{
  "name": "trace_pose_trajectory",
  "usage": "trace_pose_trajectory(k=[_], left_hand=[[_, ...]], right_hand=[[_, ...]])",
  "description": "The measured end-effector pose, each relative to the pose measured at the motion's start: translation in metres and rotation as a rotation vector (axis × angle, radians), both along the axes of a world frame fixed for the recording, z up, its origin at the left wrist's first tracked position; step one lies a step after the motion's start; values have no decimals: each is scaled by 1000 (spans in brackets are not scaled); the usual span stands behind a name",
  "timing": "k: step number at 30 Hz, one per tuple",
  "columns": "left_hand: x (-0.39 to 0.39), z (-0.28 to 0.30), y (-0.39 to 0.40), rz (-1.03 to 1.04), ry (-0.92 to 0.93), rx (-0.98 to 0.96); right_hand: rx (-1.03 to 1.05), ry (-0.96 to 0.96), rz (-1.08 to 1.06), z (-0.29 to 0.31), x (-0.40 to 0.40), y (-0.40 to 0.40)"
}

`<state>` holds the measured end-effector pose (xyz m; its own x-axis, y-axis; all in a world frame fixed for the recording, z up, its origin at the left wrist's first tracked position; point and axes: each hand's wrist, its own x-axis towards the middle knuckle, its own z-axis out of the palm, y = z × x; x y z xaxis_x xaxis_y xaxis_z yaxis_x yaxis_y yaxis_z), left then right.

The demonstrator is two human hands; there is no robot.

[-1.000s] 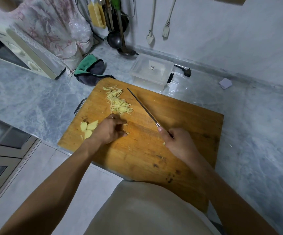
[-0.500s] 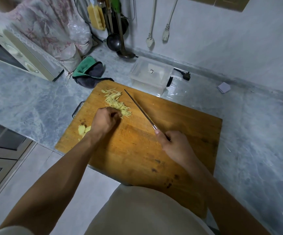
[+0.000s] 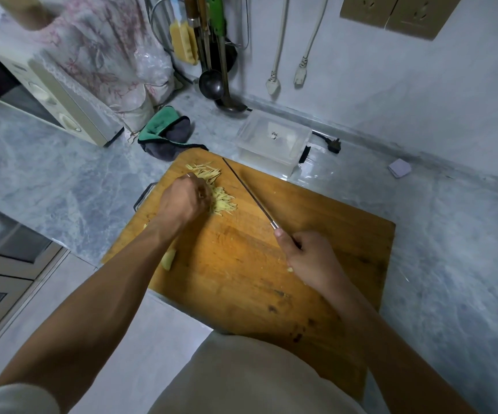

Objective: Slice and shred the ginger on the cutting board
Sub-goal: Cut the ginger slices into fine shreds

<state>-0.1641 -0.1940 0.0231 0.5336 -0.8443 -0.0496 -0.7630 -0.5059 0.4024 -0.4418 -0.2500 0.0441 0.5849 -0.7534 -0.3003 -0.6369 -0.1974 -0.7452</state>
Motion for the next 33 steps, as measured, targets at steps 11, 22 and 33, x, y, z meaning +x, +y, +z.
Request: trace_pose_trajectory(k=[11, 22, 33], left_hand=[[-2, 0, 5, 34, 129, -3], [-17, -3, 61, 342, 335, -331], [-38, -55, 167, 649, 292, -328]], right_hand=[[-45, -4, -4, 0, 1, 4], [-2, -16, 69, 7, 9, 17], [68, -13, 172, -1, 26, 43]])
